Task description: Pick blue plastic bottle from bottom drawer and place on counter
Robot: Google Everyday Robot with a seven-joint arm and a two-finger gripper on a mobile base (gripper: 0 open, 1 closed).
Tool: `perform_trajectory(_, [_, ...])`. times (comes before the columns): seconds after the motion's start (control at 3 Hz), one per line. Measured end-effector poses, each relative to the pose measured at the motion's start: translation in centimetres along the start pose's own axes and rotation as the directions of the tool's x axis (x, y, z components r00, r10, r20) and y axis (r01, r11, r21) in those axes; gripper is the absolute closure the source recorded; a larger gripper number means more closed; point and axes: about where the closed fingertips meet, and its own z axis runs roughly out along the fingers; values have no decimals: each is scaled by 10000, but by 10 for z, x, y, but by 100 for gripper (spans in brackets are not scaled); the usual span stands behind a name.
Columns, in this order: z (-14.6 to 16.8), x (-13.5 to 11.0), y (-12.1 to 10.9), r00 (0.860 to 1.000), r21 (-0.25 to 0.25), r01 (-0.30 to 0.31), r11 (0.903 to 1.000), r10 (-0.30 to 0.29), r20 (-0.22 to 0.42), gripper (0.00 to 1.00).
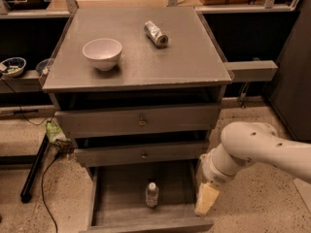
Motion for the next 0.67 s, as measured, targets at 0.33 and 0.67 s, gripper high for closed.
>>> perform_trajectory(0.33, [35,7,5,9999,-471,-121,9988,121,-6,0])
perform_trajectory(0.67, [77,21,12,9995,-1284,-73,9917,111,288,0])
